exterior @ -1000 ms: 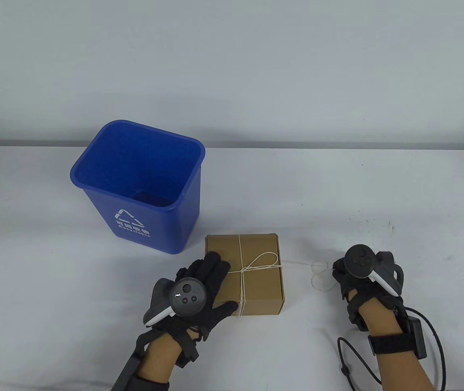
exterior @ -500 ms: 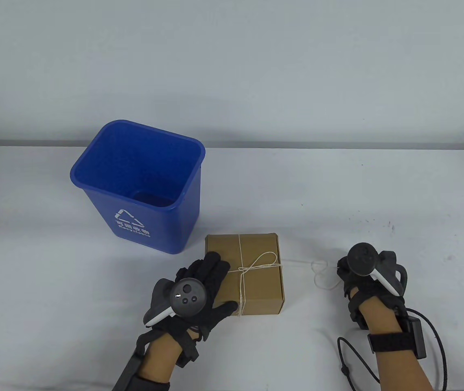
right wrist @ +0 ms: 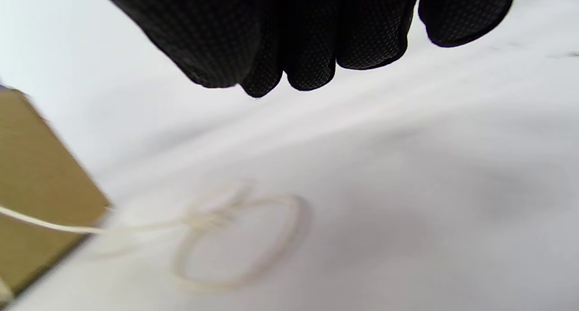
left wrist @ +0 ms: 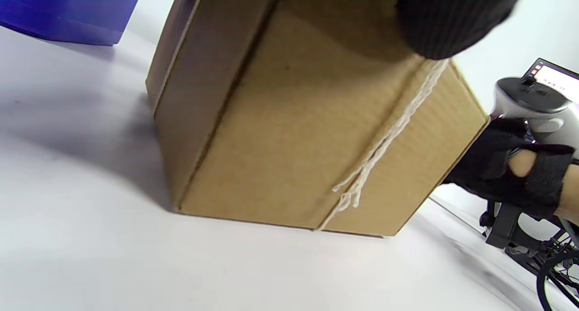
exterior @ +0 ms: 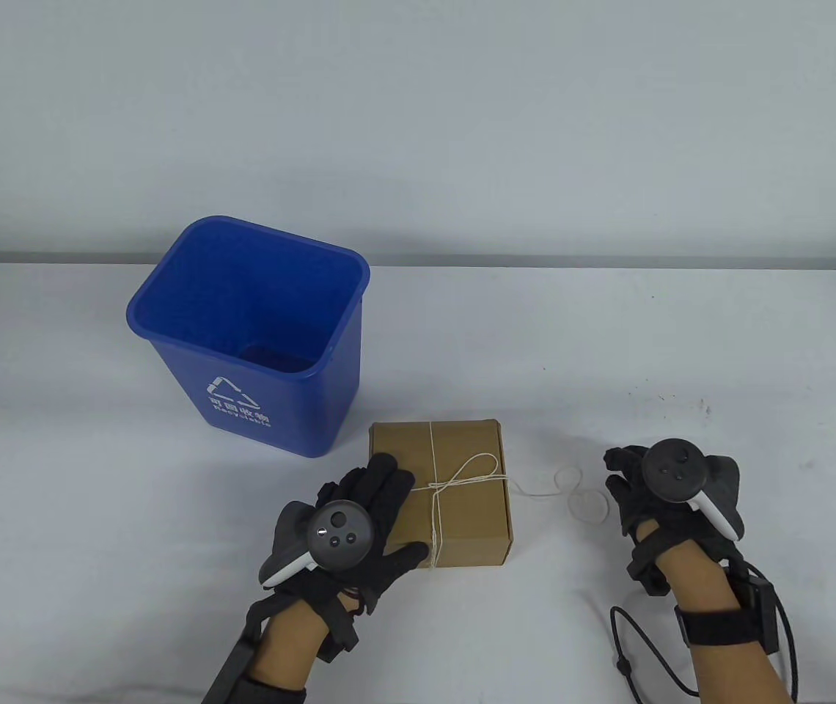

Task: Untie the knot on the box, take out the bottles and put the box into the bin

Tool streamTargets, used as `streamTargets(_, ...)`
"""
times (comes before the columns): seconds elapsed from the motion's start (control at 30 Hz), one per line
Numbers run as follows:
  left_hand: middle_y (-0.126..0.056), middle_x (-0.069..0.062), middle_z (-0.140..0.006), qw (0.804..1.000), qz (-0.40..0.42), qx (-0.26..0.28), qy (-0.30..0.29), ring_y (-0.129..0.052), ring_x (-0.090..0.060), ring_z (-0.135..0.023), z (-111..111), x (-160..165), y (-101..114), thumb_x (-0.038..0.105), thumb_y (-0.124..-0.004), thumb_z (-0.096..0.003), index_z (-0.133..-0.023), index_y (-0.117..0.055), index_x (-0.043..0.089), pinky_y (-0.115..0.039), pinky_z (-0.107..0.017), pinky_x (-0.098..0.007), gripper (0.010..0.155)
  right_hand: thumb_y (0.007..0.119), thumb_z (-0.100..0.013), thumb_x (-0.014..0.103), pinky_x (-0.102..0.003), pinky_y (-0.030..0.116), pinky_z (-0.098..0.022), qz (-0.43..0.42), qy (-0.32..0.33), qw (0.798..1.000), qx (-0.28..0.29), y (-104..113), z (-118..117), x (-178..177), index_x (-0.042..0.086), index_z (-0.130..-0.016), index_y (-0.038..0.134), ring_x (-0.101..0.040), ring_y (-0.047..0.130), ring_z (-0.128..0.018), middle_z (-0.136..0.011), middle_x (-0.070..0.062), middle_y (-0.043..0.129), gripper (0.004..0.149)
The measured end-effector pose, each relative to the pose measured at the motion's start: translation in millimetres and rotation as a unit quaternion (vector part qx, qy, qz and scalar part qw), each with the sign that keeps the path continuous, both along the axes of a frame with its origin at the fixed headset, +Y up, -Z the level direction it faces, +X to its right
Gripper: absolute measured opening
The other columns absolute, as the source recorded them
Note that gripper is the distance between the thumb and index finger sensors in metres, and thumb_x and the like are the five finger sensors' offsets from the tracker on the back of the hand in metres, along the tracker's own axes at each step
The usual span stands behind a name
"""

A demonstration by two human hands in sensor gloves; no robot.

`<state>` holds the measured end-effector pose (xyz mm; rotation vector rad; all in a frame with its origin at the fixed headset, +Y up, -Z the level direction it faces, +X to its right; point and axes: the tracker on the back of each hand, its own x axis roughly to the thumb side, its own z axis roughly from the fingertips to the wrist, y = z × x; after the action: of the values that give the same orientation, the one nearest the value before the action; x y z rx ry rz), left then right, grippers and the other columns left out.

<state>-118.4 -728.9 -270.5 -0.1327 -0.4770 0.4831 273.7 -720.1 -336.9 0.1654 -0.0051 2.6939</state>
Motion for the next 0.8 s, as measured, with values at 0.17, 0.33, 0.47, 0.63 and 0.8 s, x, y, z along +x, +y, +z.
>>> streamTargets(0.17, 0.001, -0.001, -0.117, 1.000, -0.002, -0.003, -0.001, -0.027, -0.059, -0.107, 0, 0, 0, 0.065, -0.066, -0.0480, -0.113, -0.011, 0.031, -0.024, -0.071, -0.081, 0.091, 0.076, -0.048, 0.038, -0.068, 0.054, -0.061, -0.041, 0.087, 0.993, 0.068, 16, 20, -45, 0.012, -0.098, 0.065, -0.050, 0.059, -0.093, -0.103, -0.015, 0.059, 0.058)
streamTargets(0.33, 0.001, -0.002, -0.117, 1.000, -0.002, -0.003, -0.002, -0.027, -0.059, -0.107, 0, 0, 0, 0.065, -0.066, -0.0481, -0.113, -0.011, 0.030, -0.024, -0.071, -0.081, 0.091, 0.075, -0.049, 0.042, -0.070, 0.047, -0.063, -0.054, 0.167, 0.982, 0.072, 28, 33, -92, 0.012, -0.103, 0.054, -0.053, 0.049, -0.097, -0.109, -0.016, 0.047, 0.065)
streamTargets(0.47, 0.001, -0.001, -0.117, 1.000, 0.001, -0.003, -0.004, -0.027, -0.059, -0.107, -1, 0, 0, 0.065, -0.066, -0.0480, -0.113, -0.011, 0.031, -0.024, -0.071, -0.081, 0.091, 0.073, -0.049, 0.047, -0.074, 0.036, -0.064, -0.054, 0.217, 0.974, 0.043, 31, 28, -115, 0.014, -0.107, 0.042, -0.055, 0.029, -0.100, -0.114, -0.014, 0.028, 0.074)
streamTargets(0.63, 0.000, -0.002, -0.117, 1.000, 0.003, -0.002, -0.004, -0.027, -0.059, -0.107, -1, 0, 0, 0.065, -0.066, -0.0480, -0.113, -0.011, 0.031, -0.024, -0.071, -0.081, 0.091, 0.071, -0.049, 0.056, -0.075, 0.027, -0.065, -0.047, 0.272, 0.961, -0.002, 23, 17, -139, 0.018, -0.109, 0.028, -0.055, 0.012, -0.100, -0.114, -0.012, 0.009, 0.083)
streamTargets(0.8, 0.000, -0.001, -0.118, 1.000, 0.000, -0.002, -0.004, -0.027, -0.059, -0.108, -2, 1, 1, 0.065, -0.066, -0.0480, -0.113, -0.012, 0.031, -0.023, -0.071, -0.081, 0.091, 0.061, -0.050, 0.065, -0.075, 0.029, -0.065, -0.040, 0.280, 0.959, -0.030, 4, 15, -138, 0.016, -0.109, 0.022, -0.053, 0.005, -0.100, -0.113, -0.012, 0.004, 0.086)
